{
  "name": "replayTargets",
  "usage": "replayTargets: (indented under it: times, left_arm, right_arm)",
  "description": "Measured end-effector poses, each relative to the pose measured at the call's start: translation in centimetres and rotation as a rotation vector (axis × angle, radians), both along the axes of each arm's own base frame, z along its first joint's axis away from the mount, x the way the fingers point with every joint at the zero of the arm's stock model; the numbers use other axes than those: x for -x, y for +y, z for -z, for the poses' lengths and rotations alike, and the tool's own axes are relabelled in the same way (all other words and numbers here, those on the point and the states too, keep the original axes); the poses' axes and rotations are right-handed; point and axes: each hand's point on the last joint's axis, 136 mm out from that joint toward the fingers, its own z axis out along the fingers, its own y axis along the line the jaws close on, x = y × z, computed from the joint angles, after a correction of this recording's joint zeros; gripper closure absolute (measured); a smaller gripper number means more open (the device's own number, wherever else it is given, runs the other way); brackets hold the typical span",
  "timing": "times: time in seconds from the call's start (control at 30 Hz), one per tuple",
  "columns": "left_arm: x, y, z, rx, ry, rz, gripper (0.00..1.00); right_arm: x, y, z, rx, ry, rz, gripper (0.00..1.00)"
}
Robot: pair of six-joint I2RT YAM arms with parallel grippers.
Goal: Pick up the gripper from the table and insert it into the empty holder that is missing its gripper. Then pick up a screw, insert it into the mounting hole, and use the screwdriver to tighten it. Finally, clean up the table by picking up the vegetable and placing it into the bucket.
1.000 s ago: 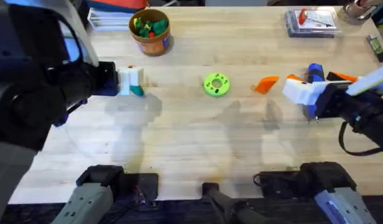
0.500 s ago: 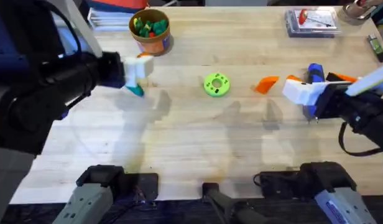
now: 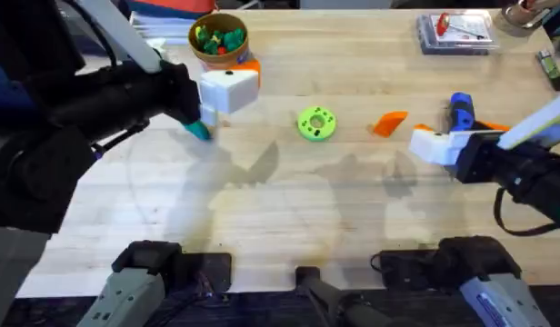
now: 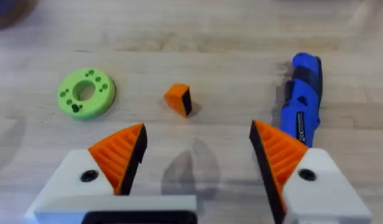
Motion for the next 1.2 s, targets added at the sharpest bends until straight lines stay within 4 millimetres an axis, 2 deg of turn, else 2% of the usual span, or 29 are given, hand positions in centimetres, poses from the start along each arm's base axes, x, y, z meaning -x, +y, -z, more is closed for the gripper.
replayTargets:
  times: [0.1, 0.23, 0.57, 0.83, 1.2]
  left_arm:
    - [0.4, 0.0, 0.7, 0.001, 0.041, -0.002, 0.015]
    - [0.7, -0.1, 0.7, 0.0, 0.012, -0.002, 0.015]
    - [5.2, 0.1, 2.5, 0.015, -0.324, 0.001, 0.015]
    - [6.4, -0.3, 5.9, 0.045, -0.418, 0.024, 0.015]
    - [6.6, -0.9, 7.8, 0.072, -0.461, 0.071, 0.015]
  right_arm:
    - [0.7, 0.0, 0.8, 0.0, 0.044, 0.0, 0.009]
    - [1.9, 0.0, 2.2, -0.002, 0.12, -0.002, 0.009]
    - [6.4, 0.0, 5.8, -0.002, 0.355, -0.002, 0.007]
    - [6.4, 0.0, 5.8, -0.002, 0.355, -0.002, 0.009]
    - [6.4, 0.0, 5.8, -0.002, 0.355, -0.002, 0.007]
